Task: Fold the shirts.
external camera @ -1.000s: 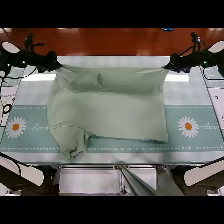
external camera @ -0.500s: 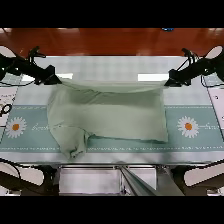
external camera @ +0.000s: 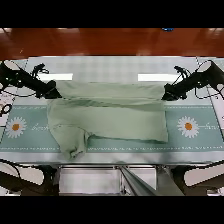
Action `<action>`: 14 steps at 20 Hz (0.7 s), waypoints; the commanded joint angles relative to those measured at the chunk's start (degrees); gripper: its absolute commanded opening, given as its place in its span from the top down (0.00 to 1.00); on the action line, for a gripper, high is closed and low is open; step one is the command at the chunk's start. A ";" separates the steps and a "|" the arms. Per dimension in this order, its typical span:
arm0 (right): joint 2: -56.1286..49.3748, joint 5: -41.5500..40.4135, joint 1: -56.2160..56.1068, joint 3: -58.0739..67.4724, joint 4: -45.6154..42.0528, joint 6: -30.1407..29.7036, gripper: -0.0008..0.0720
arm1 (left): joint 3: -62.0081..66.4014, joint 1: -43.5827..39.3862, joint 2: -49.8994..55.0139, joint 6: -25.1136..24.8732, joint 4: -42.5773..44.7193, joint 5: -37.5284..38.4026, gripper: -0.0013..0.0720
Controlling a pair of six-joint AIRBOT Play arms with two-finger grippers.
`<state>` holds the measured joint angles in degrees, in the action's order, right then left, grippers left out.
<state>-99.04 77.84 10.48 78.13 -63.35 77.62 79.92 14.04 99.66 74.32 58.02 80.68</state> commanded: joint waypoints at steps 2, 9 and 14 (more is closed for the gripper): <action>0.20 -3.39 0.17 -0.50 -0.28 3.65 0.42 | -0.15 0.28 0.00 0.46 0.50 3.87 0.31; 17.35 -1.18 7.13 -8.98 -9.66 9.03 0.42 | -13.51 9.35 -18.29 6.23 11.54 3.65 0.29; 34.67 -17.40 10.58 -38.73 7.23 2.14 0.42 | -40.59 30.36 -33.73 -0.39 -0.02 0.13 0.29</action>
<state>-73.12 69.23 19.51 53.41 -65.10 84.09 52.38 34.33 73.80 78.19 65.67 83.31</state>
